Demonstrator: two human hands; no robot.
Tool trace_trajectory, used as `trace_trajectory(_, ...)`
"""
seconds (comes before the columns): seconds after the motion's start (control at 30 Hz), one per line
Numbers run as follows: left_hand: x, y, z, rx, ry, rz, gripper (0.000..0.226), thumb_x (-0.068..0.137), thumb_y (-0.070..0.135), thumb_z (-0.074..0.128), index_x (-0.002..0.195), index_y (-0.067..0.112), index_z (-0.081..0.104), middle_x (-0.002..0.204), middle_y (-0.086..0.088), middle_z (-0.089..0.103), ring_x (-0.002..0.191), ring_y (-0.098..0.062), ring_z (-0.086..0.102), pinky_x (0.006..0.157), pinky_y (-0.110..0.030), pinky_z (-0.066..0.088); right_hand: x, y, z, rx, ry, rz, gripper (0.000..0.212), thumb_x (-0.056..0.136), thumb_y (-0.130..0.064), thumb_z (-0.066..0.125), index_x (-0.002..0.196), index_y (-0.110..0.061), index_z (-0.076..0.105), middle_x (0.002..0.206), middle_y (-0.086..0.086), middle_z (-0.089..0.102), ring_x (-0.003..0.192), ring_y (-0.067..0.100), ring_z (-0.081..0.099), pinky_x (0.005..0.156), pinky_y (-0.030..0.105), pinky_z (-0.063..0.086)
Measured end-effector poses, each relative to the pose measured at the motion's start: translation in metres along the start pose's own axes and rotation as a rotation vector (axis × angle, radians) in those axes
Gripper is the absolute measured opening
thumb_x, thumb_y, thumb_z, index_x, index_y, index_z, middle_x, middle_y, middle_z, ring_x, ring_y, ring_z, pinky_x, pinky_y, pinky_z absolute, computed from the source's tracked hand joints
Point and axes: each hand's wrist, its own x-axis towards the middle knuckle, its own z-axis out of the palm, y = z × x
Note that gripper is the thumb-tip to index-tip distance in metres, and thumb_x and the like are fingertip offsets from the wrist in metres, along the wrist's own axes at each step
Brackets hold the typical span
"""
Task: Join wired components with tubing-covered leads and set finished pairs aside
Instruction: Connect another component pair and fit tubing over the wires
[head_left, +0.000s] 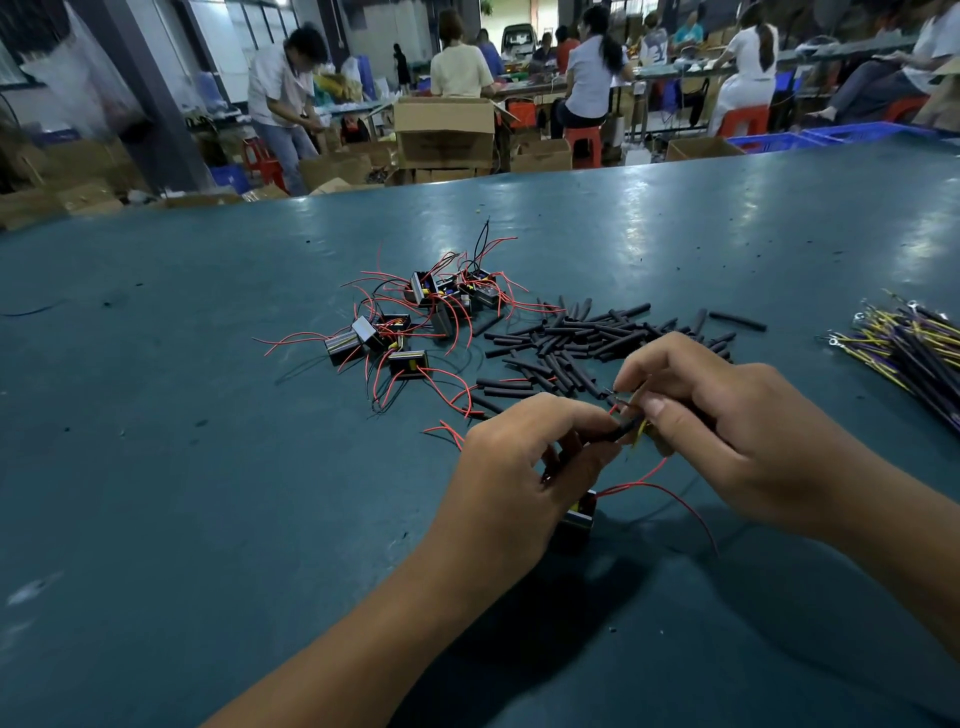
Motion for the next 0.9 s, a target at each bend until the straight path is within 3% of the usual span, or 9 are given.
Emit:
trace_trajectory(0.07, 0.001, 0.001, 0.000, 0.003, -0.004, 0.027, 0.011, 0.086, 0.007, 0.075, 0.098, 0.008, 0.074, 0.090, 0.002, 0.067, 0.077, -0.011, 0.061, 0.068, -0.034, 0.052, -0.001, 0.000, 0.001, 0.007, -0.014, 0.007, 0.018, 0.096, -0.031, 0.040, 0.106, -0.045, 0.045, 0.075, 0.007, 0.064, 0.065, 0.030, 0.057, 0.066, 0.044, 0.045)
trace_trajectory(0.2, 0.000, 0.001, 0.000, 0.019, -0.023, 0.074, 0.023, 0.085, -0.003, 0.072, 0.106, 0.006, 0.075, 0.098, -0.003, 0.068, 0.085, -0.011, 0.064, 0.077, -0.028, 0.054, -0.001, 0.001, 0.003, 0.017, 0.007, 0.019, 0.017, 0.097, -0.032, 0.039, 0.106, -0.045, 0.046, 0.071, 0.007, 0.062, 0.064, 0.028, 0.057, 0.066, 0.045, 0.045)
trace_trajectory(0.33, 0.000, 0.001, -0.002, 0.012, -0.008, 0.058, 0.022, 0.083, -0.005, 0.073, 0.103, 0.004, 0.074, 0.093, -0.003, 0.071, 0.083, -0.013, 0.066, 0.077, -0.032, 0.056, 0.001, 0.001, 0.004, 0.042, 0.021, 0.030, 0.007, 0.099, -0.044, 0.049, 0.105, -0.040, 0.049, 0.077, -0.010, 0.069, 0.063, 0.017, 0.062, 0.061, 0.032, 0.047)
trace_trajectory(0.4, 0.000, 0.003, -0.004, -0.007, 0.019, 0.040, 0.018, 0.083, -0.003, 0.074, 0.099, 0.005, 0.073, 0.090, 0.000, 0.072, 0.083, -0.011, 0.067, 0.077, -0.030, 0.055, 0.001, -0.002, 0.004, 0.041, 0.017, 0.016, 0.018, 0.093, -0.049, 0.053, 0.106, -0.037, 0.050, 0.078, -0.013, 0.070, 0.059, 0.014, 0.058, 0.056, 0.024, 0.044)
trace_trajectory(0.53, 0.001, 0.002, -0.011, 0.002, 0.067, -0.036, 0.014, 0.088, 0.004, 0.069, 0.100, 0.011, 0.072, 0.092, 0.007, 0.072, 0.089, -0.010, 0.067, 0.078, -0.034, 0.054, 0.001, -0.002, 0.002, 0.075, 0.018, 0.035, 0.020, 0.091, -0.029, 0.066, 0.106, -0.036, 0.054, 0.077, -0.008, 0.069, 0.054, 0.013, 0.052, 0.053, 0.020, 0.040)
trace_trajectory(0.6, 0.003, 0.000, -0.013, -0.029, 0.017, -0.149, 0.017, 0.090, 0.012, 0.069, 0.106, 0.016, 0.070, 0.096, 0.011, 0.072, 0.094, -0.010, 0.067, 0.083, -0.036, 0.052, 0.001, -0.001, 0.002, 0.083, 0.032, 0.045, 0.025, 0.089, -0.017, 0.070, 0.105, -0.032, 0.058, 0.077, -0.008, 0.069, 0.054, 0.010, 0.052, 0.053, 0.014, 0.038)
trace_trajectory(0.73, 0.003, -0.002, -0.014, -0.136, -0.188, -0.318, 0.023, 0.092, 0.024, 0.071, 0.115, 0.021, 0.069, 0.096, 0.010, 0.074, 0.093, -0.001, 0.067, 0.091, -0.036, 0.053, 0.001, -0.002, 0.003, 0.087, 0.032, 0.051, 0.023, 0.089, -0.018, 0.068, 0.104, -0.031, 0.058, 0.078, -0.007, 0.069, 0.055, 0.009, 0.053, 0.054, 0.013, 0.038)
trace_trajectory(0.8, 0.003, -0.003, -0.014, -0.170, -0.221, -0.337, 0.022, 0.091, 0.023, 0.072, 0.113, 0.019, 0.070, 0.093, 0.008, 0.074, 0.090, -0.002, 0.067, 0.088, -0.034, 0.054, 0.001, 0.000, 0.002, 0.087, 0.031, 0.058, 0.024, 0.089, -0.014, 0.068, 0.104, -0.030, 0.057, 0.078, -0.008, 0.068, 0.055, 0.008, 0.052, 0.054, 0.012, 0.037)
trace_trajectory(0.9, 0.004, -0.003, -0.013, -0.225, -0.235, -0.355, 0.017, 0.091, 0.020, 0.072, 0.107, 0.015, 0.071, 0.086, 0.007, 0.071, 0.080, -0.003, 0.062, 0.078, -0.033, 0.052, 0.000, -0.001, 0.002, 0.077, 0.025, 0.053, 0.019, 0.087, -0.025, 0.062, 0.103, -0.033, 0.056, 0.078, -0.013, 0.068, 0.056, 0.010, 0.055, 0.054, 0.011, 0.038)
